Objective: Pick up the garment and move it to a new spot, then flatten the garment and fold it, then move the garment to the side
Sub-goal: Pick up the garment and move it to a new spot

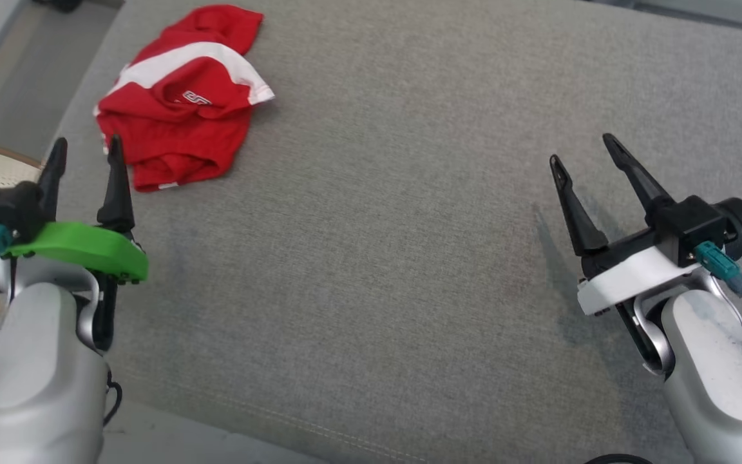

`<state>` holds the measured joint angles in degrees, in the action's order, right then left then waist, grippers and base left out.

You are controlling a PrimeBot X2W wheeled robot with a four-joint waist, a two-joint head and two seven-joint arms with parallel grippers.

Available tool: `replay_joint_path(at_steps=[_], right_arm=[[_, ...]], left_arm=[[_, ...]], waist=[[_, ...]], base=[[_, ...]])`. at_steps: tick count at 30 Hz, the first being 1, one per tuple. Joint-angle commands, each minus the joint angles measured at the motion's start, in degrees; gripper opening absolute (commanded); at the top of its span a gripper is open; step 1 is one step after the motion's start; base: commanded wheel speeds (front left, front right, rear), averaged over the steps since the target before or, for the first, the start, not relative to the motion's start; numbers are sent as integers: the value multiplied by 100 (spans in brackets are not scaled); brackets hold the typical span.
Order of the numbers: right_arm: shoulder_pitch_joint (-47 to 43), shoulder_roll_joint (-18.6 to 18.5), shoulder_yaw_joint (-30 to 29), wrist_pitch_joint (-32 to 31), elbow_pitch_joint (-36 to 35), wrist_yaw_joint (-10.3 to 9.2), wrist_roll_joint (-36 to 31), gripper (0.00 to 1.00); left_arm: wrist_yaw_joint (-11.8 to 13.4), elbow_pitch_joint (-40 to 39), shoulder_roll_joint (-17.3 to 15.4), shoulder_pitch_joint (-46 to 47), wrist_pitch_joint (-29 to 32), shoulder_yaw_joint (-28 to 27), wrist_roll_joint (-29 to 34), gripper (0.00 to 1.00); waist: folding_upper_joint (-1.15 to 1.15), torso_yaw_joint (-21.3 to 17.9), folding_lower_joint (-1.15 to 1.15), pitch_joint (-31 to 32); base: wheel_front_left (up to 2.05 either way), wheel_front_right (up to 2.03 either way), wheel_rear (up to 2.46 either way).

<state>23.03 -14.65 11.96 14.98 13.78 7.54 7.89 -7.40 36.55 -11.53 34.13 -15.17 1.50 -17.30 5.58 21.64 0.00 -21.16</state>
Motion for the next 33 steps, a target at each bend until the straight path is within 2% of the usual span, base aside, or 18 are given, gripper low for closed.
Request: replay_joint_path(at_steps=[1, 8, 11, 16, 17, 18, 20, 24, 31, 33], right_arm=[[114, -28, 7, 8, -65, -11, 12, 100], [347, -178, 38, 9, -386, -11, 34, 100], [410, -195, 20, 9, -484, -11, 12, 100], [393, -142, -95, 9, -562, -11, -16, 100], [369, -128, -110, 9, -552, -11, -8, 100], [344, -116, -127, 9, -536, -11, -6, 100], [303, -52, -140, 9, -492, -11, 23, 100], [235, 90, -207, 9, -449, -11, 72, 100], [-28, 426, -326, 9, -302, -11, 139, 100], [-114, 508, -349, 9, -251, -11, 159, 100]], left_arm=[[-14, 128, -150, 193, 8, 71, -84, 100], [-14, 1363, -706, 977, 53, 425, -629, 100], [-9, 2002, -752, 1312, 258, 347, -888, 100], [2, 2730, -814, 1597, 455, 369, -941, 100], [5, 2837, -779, 1632, 476, 393, -939, 3], [-1, 2928, -742, 1650, 467, 421, -926, 0], [-5, 3095, -688, 1656, 451, 465, -944, 0], [-37, 2918, -485, 1691, 272, 470, -1155, 0], [-16, 1891, -435, 1364, 110, 1453, -1603, 0], [-16, 1562, -304, 1261, 88, 1737, -1824, 0]], waist=[[1, -839, 0, -927], [1, -1241, 0, -1389], [1, -1383, 0, -1511], [1, -1540, 0, -1583], [1, -1557, 0, -1573], [1, -1569, 0, -1547], [1, -1597, 0, -1466], [1, -1627, 0, -1271], [1, -1690, 0, -656], [1, -1747, 0, -474]], base=[[0, 0, 0], [0, 0, 0], [0, 0, 0], [0, 0, 0], [0, 0, 0], [0, 0, 0], [0, 0, 0], [0, 0, 0], [0, 0, 0], [0, 0, 0]])
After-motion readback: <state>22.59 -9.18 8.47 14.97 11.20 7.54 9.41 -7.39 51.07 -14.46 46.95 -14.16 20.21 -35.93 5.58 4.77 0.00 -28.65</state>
